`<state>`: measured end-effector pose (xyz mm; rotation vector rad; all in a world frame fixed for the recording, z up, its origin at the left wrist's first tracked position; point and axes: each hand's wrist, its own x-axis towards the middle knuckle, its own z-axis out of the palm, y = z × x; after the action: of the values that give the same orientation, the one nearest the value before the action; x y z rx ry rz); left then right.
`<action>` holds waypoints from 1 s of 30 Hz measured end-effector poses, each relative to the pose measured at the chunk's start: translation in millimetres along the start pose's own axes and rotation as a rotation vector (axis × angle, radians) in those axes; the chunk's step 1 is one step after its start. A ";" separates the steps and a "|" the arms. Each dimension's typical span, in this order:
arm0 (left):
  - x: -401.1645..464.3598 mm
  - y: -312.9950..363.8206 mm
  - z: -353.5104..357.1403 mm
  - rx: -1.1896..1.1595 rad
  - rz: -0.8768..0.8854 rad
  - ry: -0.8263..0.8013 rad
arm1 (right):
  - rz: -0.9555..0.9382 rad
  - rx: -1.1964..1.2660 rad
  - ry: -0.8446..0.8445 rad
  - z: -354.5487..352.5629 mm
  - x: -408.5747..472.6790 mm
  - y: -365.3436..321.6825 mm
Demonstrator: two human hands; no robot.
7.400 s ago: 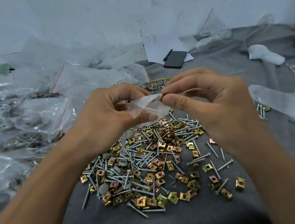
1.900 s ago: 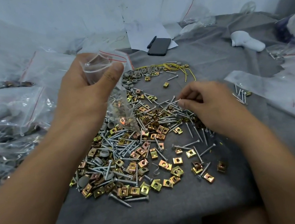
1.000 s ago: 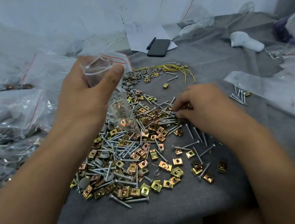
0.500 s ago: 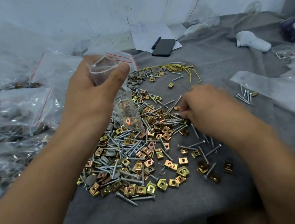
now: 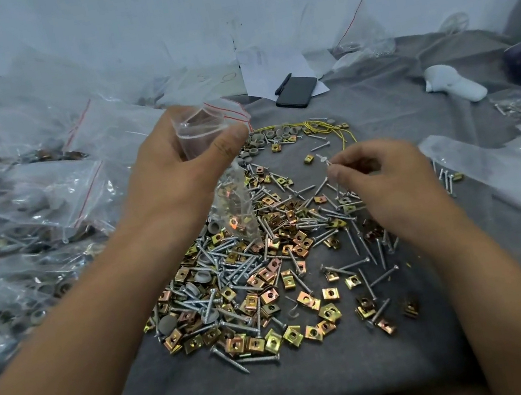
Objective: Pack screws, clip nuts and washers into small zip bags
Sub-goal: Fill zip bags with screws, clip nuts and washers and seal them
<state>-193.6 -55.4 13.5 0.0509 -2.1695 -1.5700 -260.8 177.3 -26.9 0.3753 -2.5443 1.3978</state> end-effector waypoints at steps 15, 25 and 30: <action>-0.6 -1.2 3.7 -0.051 0.053 -0.067 | -0.063 -0.302 -0.124 -12.9 -0.7 2.8; -1.1 -3.0 3.3 -0.048 0.047 -0.064 | -0.219 -0.572 -0.334 1.6 10.4 -0.1; -0.9 -3.9 2.4 -0.051 0.039 -0.072 | -0.203 -0.654 -0.290 2.2 16.4 1.1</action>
<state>-194.7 -54.4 9.1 -0.0645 -2.1708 -1.6273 -276.9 174.0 -23.9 0.7164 -2.8957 0.4146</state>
